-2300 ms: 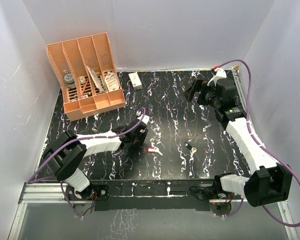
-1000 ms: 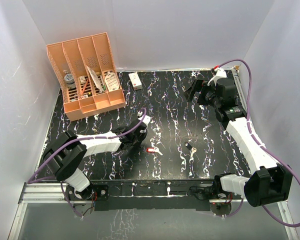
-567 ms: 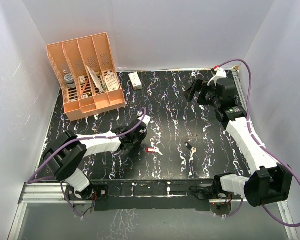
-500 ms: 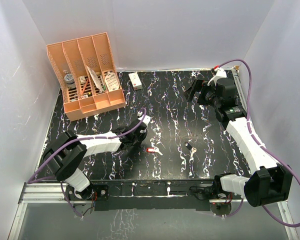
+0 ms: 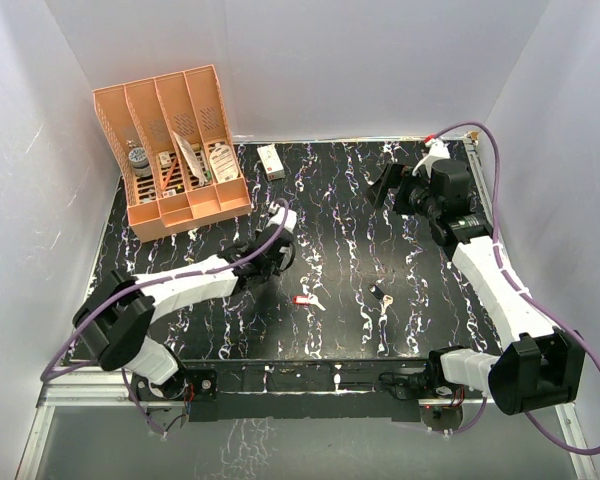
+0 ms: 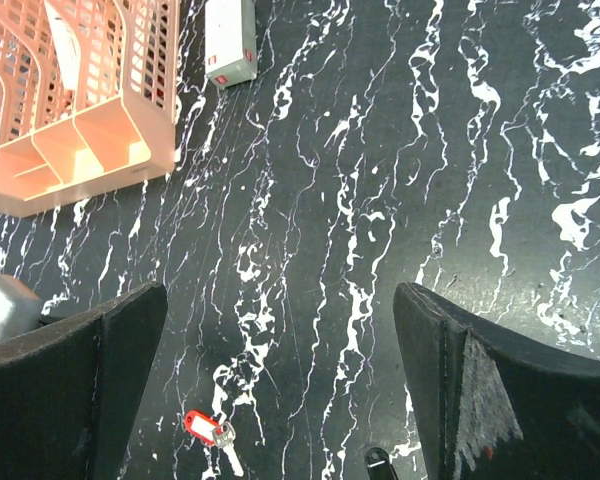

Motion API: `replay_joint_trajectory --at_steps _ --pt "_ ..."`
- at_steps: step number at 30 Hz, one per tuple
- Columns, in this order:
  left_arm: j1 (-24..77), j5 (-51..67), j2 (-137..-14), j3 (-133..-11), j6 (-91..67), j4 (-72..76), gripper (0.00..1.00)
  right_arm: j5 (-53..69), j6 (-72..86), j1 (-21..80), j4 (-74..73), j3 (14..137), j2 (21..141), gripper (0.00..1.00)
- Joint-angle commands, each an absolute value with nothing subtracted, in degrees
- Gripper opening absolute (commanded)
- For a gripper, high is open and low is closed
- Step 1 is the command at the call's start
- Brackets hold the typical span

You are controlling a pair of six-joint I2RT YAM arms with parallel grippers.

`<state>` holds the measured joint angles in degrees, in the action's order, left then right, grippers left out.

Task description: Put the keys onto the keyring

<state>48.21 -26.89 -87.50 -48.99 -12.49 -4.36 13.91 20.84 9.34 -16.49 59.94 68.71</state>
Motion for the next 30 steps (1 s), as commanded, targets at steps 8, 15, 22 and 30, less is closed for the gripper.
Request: replay_joint_trajectory --at_steps 8,15,22,30 --pt "53.33 -39.37 -77.14 -50.5 -15.74 -1.58 0.0 12.96 19.8 11.42 -17.68 55.88 63.82 0.96" --pt "61.49 -52.32 -82.26 -50.43 -22.94 -5.37 0.0 12.5 20.11 11.51 -18.59 55.57 62.78 0.96" --pt "67.47 -59.94 -90.47 -53.22 -28.92 -10.78 0.0 11.96 20.04 11.5 -18.63 53.89 61.29 0.96" --pt "69.83 -58.02 -94.45 -53.91 -32.94 -10.3 0.0 10.67 19.51 11.51 -19.59 54.09 59.52 0.98"
